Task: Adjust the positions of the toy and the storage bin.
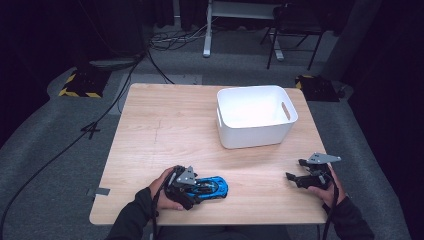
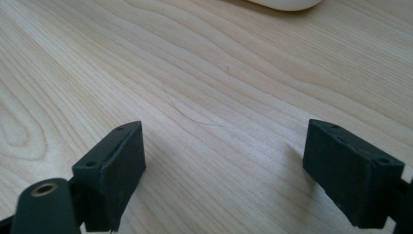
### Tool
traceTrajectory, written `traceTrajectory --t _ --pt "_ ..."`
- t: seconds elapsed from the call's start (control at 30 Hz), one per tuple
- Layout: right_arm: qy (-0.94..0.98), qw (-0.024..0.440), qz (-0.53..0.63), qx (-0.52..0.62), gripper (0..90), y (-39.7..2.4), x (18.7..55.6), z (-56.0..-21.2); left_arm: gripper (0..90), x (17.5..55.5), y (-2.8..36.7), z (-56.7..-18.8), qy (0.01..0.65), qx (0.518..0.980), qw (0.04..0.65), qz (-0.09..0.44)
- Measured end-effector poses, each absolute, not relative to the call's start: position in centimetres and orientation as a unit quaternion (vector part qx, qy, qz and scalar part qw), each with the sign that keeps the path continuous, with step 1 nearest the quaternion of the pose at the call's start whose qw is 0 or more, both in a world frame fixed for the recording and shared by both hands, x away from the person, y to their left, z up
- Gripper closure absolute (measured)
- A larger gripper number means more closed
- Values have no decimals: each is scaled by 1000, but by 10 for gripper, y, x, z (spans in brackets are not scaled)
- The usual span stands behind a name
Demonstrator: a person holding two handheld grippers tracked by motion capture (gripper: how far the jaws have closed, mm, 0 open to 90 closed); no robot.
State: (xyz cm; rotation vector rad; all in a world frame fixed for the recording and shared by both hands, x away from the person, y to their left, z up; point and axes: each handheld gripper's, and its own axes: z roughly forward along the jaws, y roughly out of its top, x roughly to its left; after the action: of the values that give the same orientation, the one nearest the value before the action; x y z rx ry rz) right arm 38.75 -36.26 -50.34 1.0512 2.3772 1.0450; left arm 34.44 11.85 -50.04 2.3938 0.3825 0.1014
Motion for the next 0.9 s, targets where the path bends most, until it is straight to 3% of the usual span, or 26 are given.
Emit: traceTrajectory --t 0.33,0.7,0.9 --pt "835 169 368 373 156 -362 387 -503 243 340 132 -499 147 923 354 46" --pt "821 182 378 388 180 -365 390 -498 246 331 158 -500 208 907 362 60" --pt "795 210 409 395 206 -371 397 -466 247 329 166 -500 225 902 359 83"
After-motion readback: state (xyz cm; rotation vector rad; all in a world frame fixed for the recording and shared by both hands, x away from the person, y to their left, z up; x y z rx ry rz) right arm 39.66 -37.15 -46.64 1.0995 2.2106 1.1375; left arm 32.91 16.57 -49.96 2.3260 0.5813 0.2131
